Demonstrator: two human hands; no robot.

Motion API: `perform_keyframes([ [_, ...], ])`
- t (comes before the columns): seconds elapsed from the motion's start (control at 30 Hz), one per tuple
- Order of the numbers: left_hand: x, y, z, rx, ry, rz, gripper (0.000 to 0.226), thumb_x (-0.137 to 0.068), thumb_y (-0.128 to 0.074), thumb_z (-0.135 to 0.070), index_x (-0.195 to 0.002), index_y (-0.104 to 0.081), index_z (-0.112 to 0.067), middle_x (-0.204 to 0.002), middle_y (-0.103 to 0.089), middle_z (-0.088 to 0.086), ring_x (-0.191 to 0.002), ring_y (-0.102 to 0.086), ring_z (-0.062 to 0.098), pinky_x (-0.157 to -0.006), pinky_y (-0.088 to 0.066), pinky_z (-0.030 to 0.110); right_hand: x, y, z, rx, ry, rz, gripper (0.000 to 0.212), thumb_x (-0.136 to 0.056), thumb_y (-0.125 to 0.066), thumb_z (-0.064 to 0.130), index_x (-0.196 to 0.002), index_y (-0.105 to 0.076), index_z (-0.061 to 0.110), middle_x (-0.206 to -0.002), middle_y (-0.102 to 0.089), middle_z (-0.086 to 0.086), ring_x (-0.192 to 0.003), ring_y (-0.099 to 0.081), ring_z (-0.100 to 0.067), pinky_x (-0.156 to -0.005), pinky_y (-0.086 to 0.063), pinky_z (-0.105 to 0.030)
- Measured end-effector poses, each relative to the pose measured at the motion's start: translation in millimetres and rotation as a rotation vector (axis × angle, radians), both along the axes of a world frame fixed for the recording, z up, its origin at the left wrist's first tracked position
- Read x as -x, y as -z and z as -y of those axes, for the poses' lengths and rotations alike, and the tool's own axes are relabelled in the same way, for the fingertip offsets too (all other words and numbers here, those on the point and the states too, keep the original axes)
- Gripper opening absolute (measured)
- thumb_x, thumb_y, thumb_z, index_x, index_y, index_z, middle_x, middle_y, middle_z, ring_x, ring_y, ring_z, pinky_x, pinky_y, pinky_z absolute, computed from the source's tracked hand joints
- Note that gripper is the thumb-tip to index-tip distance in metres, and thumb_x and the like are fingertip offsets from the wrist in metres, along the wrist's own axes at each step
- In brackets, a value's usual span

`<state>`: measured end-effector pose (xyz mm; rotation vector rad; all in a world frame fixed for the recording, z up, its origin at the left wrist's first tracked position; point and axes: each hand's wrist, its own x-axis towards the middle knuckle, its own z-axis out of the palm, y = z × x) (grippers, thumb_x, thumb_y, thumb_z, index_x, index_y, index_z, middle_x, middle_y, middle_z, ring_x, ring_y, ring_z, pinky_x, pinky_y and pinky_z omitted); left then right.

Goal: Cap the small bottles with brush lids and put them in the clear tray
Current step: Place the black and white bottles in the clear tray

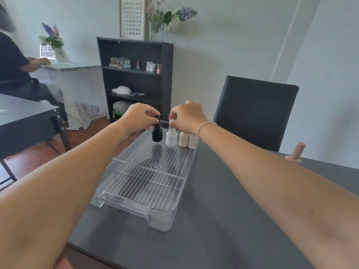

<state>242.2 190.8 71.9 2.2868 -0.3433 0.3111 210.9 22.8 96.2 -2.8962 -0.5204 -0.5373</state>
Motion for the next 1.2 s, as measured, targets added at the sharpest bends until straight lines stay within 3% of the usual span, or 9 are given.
perform_keyframes([
  [0.4,-13,13,11,0.105,0.001,-0.024,0.023,-0.081,-0.064,-0.008,-0.102,-0.067,-0.017,-0.086,-0.063,-0.008,-0.076,-0.062,0.009,-0.05,-0.045,0.007,-19,9,0,0.03,0.086,0.011,0.021,-0.089,-0.055,0.028,-0.104,-0.068,0.021,-0.122,-0.058,-0.009,-0.122,-0.039,-0.027,-0.1,-0.029,-0.041],
  [0.63,-18,14,16,0.106,0.016,-0.033,0.022,-0.082,-0.064,-0.009,-0.102,-0.067,-0.019,-0.085,-0.063,-0.011,-0.075,-0.063,0.007,-0.05,-0.045,0.007,-25,11,1,0.017,0.113,0.008,0.022,-0.089,-0.055,0.031,-0.103,-0.068,0.02,-0.124,-0.056,-0.011,-0.124,-0.037,-0.03,-0.098,-0.031,-0.04],
  [0.8,-20,14,21,0.083,0.021,-0.032,0.023,-0.083,-0.063,-0.009,-0.105,-0.067,-0.016,-0.09,-0.064,-0.002,-0.076,-0.063,0.008,-0.058,-0.049,0.013,-26,12,1,0.033,0.1,0.022,0.023,-0.089,-0.054,0.031,-0.104,-0.068,0.02,-0.122,-0.055,-0.012,-0.121,-0.038,-0.031,-0.094,-0.032,-0.04],
  [1.03,-22,14,22,0.068,0.012,-0.039,0.025,-0.083,-0.062,-0.01,-0.108,-0.065,-0.016,-0.094,-0.064,-0.001,-0.078,-0.063,0.008,-0.056,-0.048,0.011,-22,14,4,0.022,0.054,0.068,0.024,-0.091,-0.05,0.03,-0.106,-0.066,0.019,-0.112,-0.064,-0.009,-0.118,-0.042,-0.027,-0.098,-0.029,-0.041],
  [1.2,-15,11,20,0.075,-0.007,0.004,0.022,-0.084,-0.062,-0.013,-0.105,-0.065,-0.021,-0.093,-0.063,-0.004,-0.08,-0.061,0.009,-0.056,-0.047,0.014,-10,5,11,-0.127,0.006,0.116,0.026,-0.089,-0.054,0.029,-0.112,-0.063,0.021,-0.113,-0.065,-0.005,-0.114,-0.045,-0.024,-0.092,-0.03,-0.037],
])
